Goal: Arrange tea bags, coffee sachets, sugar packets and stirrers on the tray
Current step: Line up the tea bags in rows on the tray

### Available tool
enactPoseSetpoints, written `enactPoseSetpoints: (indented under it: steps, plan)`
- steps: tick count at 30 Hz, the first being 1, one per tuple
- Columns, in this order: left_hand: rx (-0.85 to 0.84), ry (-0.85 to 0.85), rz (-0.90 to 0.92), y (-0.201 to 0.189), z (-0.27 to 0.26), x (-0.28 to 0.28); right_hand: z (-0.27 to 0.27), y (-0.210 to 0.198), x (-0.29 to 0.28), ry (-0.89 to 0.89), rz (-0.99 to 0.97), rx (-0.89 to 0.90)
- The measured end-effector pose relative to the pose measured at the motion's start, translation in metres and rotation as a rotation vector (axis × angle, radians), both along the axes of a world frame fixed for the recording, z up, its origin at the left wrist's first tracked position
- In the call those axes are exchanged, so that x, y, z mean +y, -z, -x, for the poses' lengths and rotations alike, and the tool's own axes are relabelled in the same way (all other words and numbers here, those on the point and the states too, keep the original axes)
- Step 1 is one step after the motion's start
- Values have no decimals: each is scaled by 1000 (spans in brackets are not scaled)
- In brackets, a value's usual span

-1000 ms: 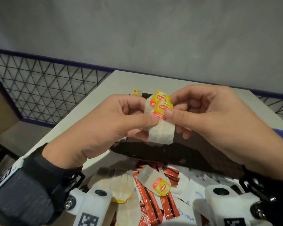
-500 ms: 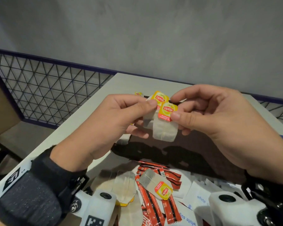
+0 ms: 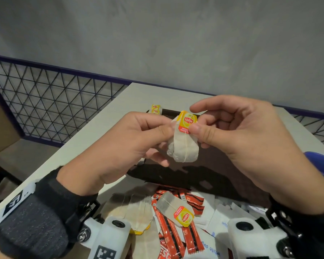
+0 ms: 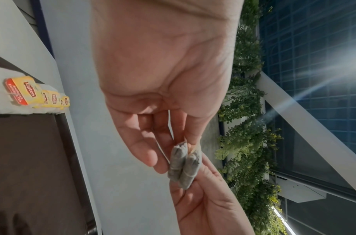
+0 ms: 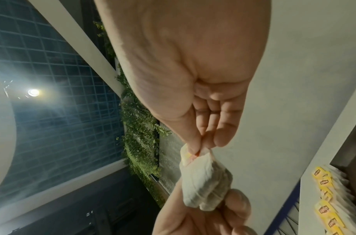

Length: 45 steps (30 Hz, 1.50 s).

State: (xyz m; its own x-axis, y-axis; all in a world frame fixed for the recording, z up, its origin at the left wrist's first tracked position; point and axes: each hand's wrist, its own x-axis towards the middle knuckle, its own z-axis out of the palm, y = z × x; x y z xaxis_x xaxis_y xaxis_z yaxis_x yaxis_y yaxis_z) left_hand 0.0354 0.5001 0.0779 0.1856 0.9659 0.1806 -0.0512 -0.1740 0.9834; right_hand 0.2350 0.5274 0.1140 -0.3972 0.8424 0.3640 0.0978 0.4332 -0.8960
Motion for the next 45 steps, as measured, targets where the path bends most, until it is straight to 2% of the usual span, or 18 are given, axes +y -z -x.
enactPoseSetpoints:
  steps: [6,10,16,22,33,39,42,45]
  plan:
    - [-45,52,36,0,2,1,0,1,0,39,5,-25]
    - [-10,4,-15,1,0,1,-1,4,1,53,28,-85]
    - [45,30,-18,1,2,2,-6,2,3,29,86,-131]
    - [55,-98,-107,2,1,6,-8,1,6,40,87,-132]
    - [206,-142,-182,2,0,4,-8,2,3,57,-18,-279]
    - [224,-146,-158,0,0,3,-11,2,4,7,24,-300]
    - [174,-241,-161,-8,9,4,-10,-5,11,-12,68,-282]
    - [64,-376,-152,-14,22,8,-1,-17,44,-25,99,-406]
